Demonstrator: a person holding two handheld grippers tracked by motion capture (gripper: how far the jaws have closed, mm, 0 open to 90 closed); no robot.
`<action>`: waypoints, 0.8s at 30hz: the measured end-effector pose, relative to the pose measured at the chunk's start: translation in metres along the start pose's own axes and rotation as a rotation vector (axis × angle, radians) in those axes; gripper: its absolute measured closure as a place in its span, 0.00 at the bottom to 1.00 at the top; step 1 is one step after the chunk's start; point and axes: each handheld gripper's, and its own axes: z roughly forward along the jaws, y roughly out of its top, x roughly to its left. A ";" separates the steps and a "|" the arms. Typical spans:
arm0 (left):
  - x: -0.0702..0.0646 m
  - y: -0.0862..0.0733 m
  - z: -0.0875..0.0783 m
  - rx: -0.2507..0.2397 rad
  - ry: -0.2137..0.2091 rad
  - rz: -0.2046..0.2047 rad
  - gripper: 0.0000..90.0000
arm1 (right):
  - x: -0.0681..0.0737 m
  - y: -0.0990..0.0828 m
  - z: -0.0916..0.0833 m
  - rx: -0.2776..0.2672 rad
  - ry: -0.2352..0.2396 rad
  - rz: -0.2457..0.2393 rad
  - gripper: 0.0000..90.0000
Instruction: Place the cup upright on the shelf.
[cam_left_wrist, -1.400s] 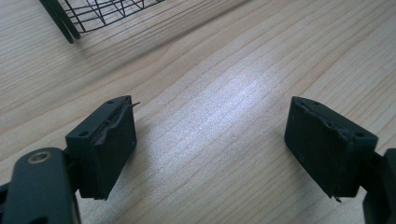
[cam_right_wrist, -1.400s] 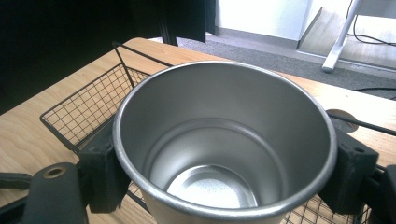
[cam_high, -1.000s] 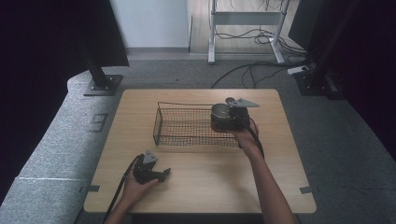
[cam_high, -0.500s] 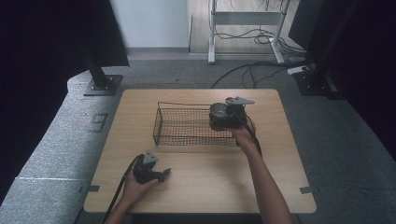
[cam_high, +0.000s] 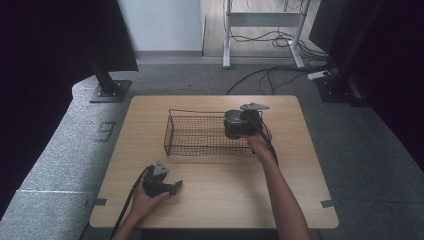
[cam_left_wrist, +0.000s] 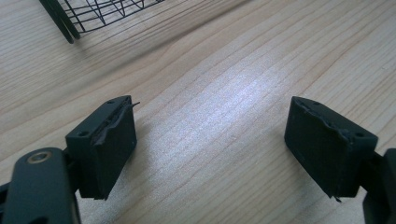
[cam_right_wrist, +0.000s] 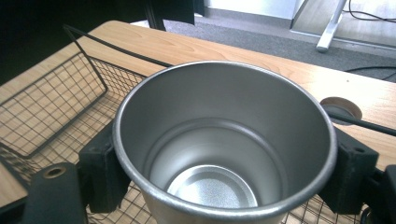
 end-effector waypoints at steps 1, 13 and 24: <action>0.000 0.000 0.000 0.000 0.000 0.000 0.18 | 0.000 0.000 0.002 0.004 -0.005 -0.001 0.20; 0.000 0.000 0.000 0.000 -0.002 0.003 0.18 | -0.008 -0.006 0.018 0.040 -0.023 0.029 0.20; 0.000 0.000 0.000 0.000 -0.004 0.004 0.18 | -0.009 -0.012 0.030 0.067 -0.038 0.038 0.20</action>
